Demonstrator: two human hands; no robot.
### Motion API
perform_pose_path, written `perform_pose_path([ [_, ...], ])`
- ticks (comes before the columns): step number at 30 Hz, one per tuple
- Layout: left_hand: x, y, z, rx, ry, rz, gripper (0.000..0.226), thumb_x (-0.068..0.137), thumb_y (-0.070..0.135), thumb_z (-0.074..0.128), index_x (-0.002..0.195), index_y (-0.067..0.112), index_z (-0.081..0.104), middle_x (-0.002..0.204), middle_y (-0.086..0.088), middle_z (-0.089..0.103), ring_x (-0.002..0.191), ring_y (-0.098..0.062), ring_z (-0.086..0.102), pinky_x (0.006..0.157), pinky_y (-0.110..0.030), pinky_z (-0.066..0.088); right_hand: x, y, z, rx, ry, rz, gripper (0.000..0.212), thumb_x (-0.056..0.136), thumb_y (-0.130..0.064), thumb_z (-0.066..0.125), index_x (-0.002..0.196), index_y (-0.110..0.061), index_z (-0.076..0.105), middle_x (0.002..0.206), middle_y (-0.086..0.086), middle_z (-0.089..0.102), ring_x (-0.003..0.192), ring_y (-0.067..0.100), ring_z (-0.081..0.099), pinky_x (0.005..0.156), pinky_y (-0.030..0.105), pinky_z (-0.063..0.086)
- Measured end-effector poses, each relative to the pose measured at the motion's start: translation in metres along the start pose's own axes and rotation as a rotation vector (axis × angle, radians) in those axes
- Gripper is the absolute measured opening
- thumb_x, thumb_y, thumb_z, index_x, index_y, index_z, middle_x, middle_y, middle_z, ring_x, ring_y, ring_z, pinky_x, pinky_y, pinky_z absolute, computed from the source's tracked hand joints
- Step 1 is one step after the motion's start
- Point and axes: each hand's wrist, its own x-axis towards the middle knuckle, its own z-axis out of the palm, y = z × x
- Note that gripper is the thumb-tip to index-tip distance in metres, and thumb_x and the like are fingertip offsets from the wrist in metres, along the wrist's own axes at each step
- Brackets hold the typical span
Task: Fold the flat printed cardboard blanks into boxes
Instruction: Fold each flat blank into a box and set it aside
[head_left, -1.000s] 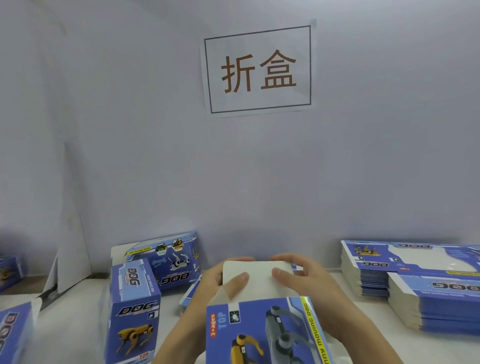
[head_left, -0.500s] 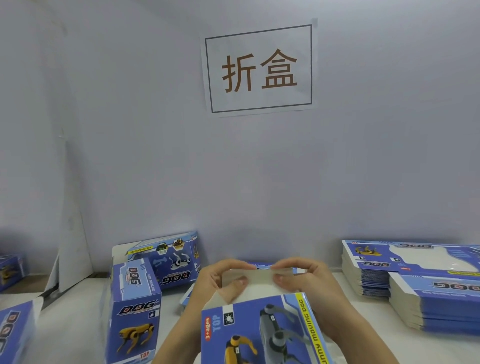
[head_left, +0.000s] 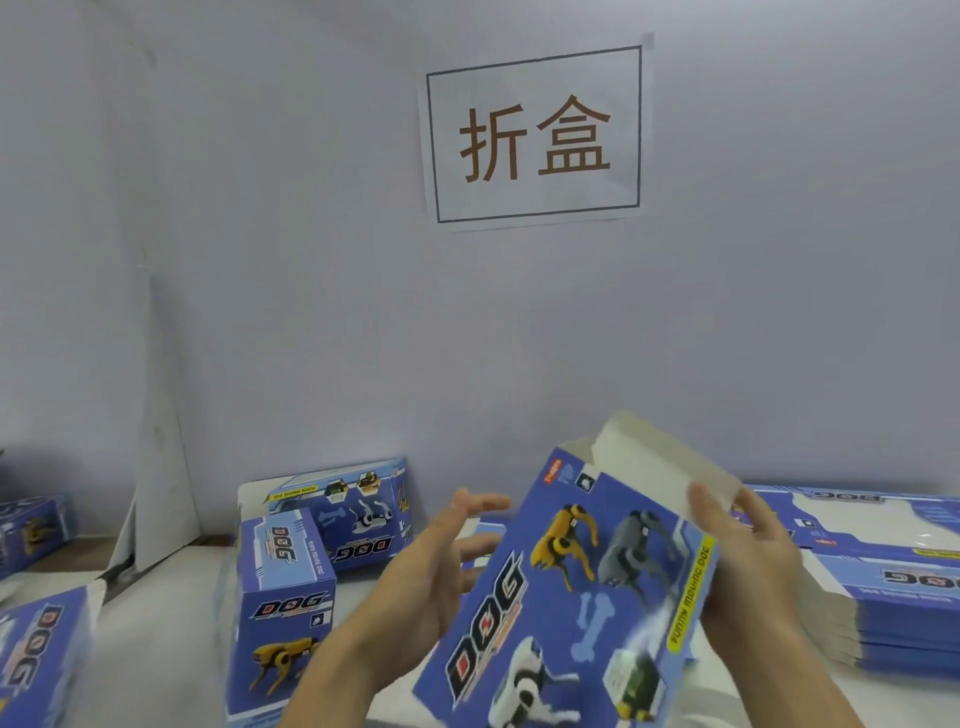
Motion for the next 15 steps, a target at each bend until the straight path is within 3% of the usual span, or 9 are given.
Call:
perform_pose_path([
  [2,-0.009,0.003,-0.005,0.008,-0.049,-0.026,0.030,0.101,0.040,0.053,0.126,0.025,0.060,0.117,-0.012,0.071,0.105,-0.034,0.070,0.091,-0.051,0.055,0.003,-0.006,-0.005,0.085,0.122,-0.073,0.019,0.091,-0.016,0.071,0.108,-0.024,0.066,0.093,0.002,0.070,0.053,0.005,0.065,0.047,0.019,0.053],
  [4,-0.011,0.000,-0.011,0.104,-0.130,-0.009,0.045,0.081,0.038,0.079,0.123,0.037,0.060,0.123,-0.010,0.069,0.113,-0.034,0.067,0.094,-0.049,0.055,0.006,-0.007,-0.007,0.148,0.163,-0.115,0.013,0.091,-0.017,0.071,0.098,-0.027,0.066,0.086,-0.005,0.068,0.049,-0.001,0.064,0.045,0.015,0.052],
  [6,-0.012,0.001,-0.008,0.163,-0.131,-0.009,0.059,0.072,0.037,0.088,0.123,0.043,0.059,0.124,-0.006,0.069,0.115,-0.035,0.066,0.097,-0.049,0.054,0.002,-0.007,-0.002,0.248,0.144,-0.097,0.015,0.094,-0.018,0.068,0.105,-0.027,0.065,0.082,-0.015,0.069,0.054,-0.004,0.065,0.050,0.014,0.053],
  [8,-0.013,0.001,-0.007,0.142,-0.075,0.052,0.059,0.070,0.038,0.089,0.122,0.043,0.061,0.120,-0.003,0.071,0.113,-0.033,0.067,0.092,-0.047,0.057,0.000,-0.006,0.001,0.307,0.074,-0.071,0.013,0.100,-0.018,0.054,0.110,-0.021,0.062,0.076,-0.022,0.071,0.068,-0.007,0.066,0.065,0.012,0.052],
  [11,-0.012,0.004,-0.005,0.056,0.064,0.163,0.044,0.074,0.045,0.080,0.116,0.039,0.070,0.120,-0.006,0.072,0.106,-0.032,0.070,0.084,-0.041,0.060,0.005,0.011,-0.014,0.338,0.078,0.090,0.031,0.097,-0.030,0.042,0.114,-0.024,0.067,0.091,0.001,0.074,0.090,0.018,0.070,0.082,0.032,0.051],
  [13,-0.014,0.007,-0.005,0.046,0.103,0.185,0.046,0.071,0.049,0.078,0.115,0.037,0.072,0.120,-0.009,0.072,0.104,-0.032,0.071,0.082,-0.040,0.060,0.003,0.026,-0.020,0.222,0.076,0.217,0.029,0.099,-0.030,0.040,0.104,-0.022,0.067,0.093,0.008,0.068,0.085,0.022,0.064,0.076,0.033,0.047],
  [15,-0.019,0.012,-0.008,0.058,0.007,0.150,0.054,0.066,0.051,0.085,0.116,0.035,0.072,0.118,-0.008,0.073,0.103,-0.031,0.072,0.080,-0.036,0.060,0.002,0.043,-0.025,0.123,0.070,0.290,0.025,0.102,-0.024,0.041,0.088,-0.019,0.061,0.081,0.008,0.061,0.071,0.021,0.056,0.065,0.033,0.042],
])
